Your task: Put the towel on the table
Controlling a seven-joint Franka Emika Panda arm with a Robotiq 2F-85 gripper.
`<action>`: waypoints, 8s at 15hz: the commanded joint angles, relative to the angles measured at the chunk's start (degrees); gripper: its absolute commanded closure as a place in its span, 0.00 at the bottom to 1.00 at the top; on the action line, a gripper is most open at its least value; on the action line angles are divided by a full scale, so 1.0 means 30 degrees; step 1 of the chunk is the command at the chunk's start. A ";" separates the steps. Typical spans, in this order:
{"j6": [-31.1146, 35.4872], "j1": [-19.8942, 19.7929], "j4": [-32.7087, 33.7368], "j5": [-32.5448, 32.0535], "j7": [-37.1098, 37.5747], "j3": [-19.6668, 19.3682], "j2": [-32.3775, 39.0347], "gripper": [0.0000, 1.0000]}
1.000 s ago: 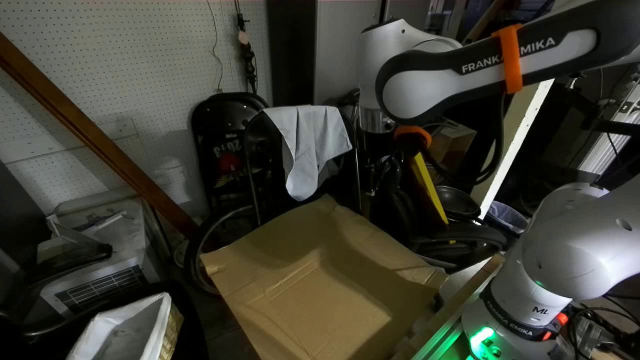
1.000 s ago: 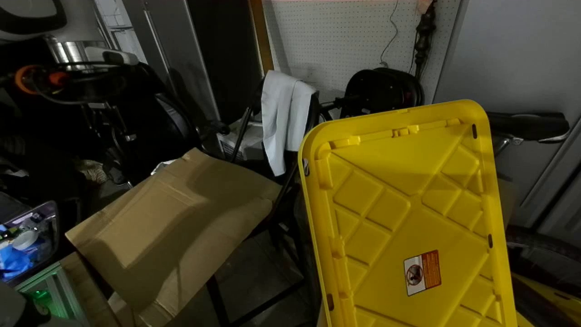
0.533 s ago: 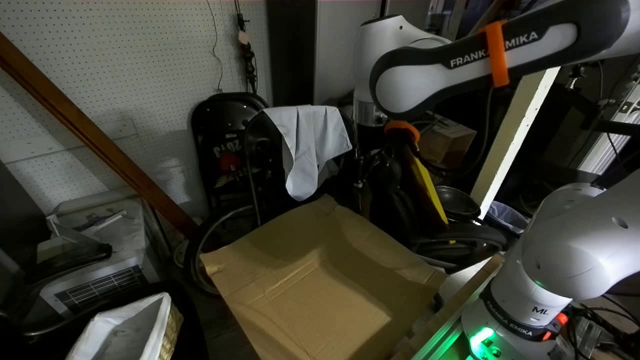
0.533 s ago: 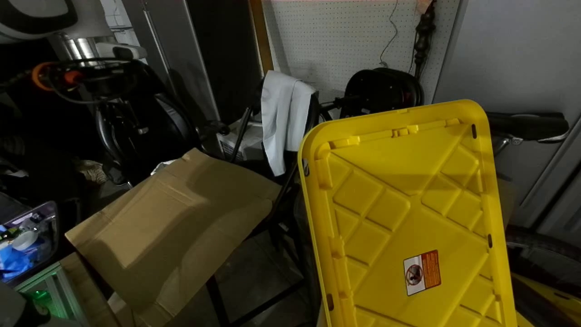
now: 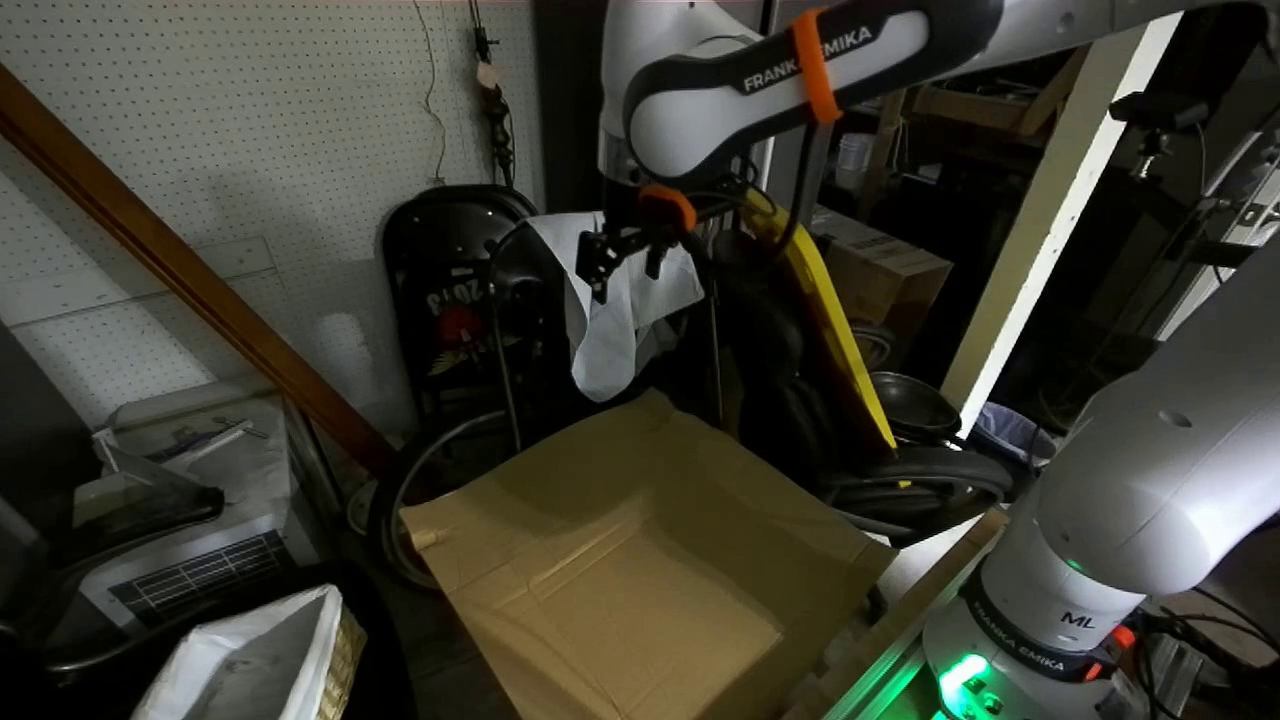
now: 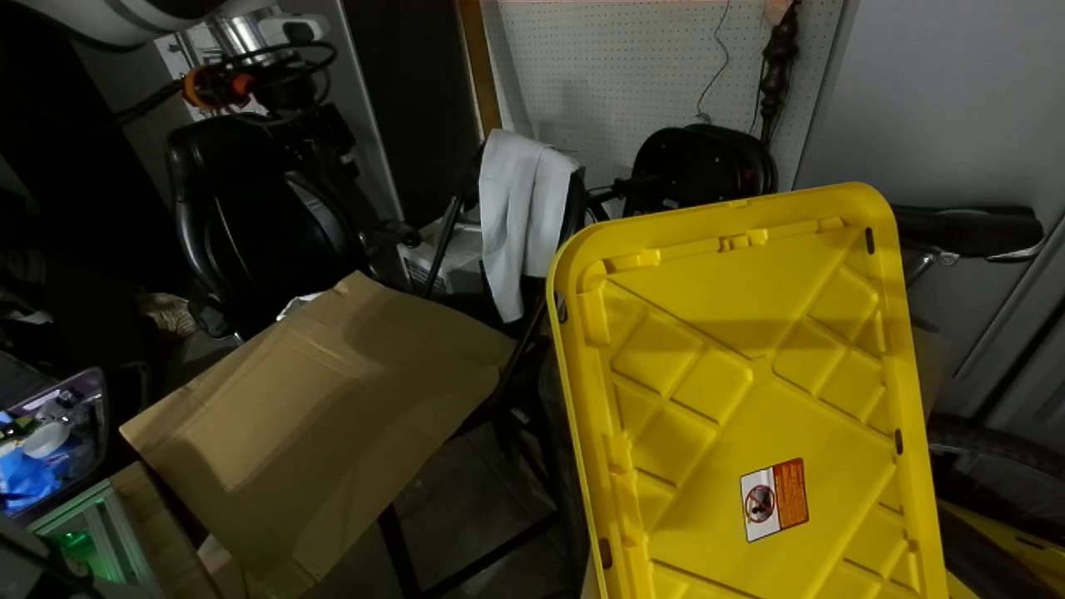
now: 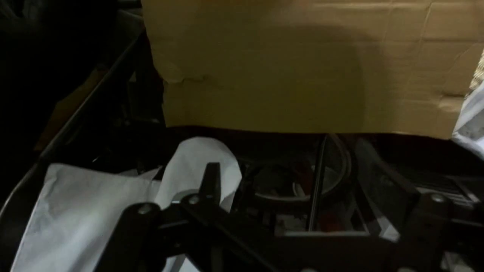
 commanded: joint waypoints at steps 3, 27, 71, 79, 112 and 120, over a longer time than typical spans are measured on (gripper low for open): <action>-0.0490 0.0333 0.6986 -0.5740 0.4192 -0.0249 0.5642 0.00; -0.0406 0.4713 1.5718 -1.5975 1.2610 -0.5605 1.4803 0.00; 0.7766 0.4158 0.4215 -1.8732 1.7259 0.0500 -0.2409 1.00; 0.7007 0.3018 0.1586 -1.5422 1.5855 0.0502 -0.3596 1.00; 0.1215 0.0365 -0.1385 -0.7884 0.9722 -0.2239 0.6270 1.00; 0.0981 0.0506 -0.0664 -0.7274 0.8422 -0.3234 0.8474 1.00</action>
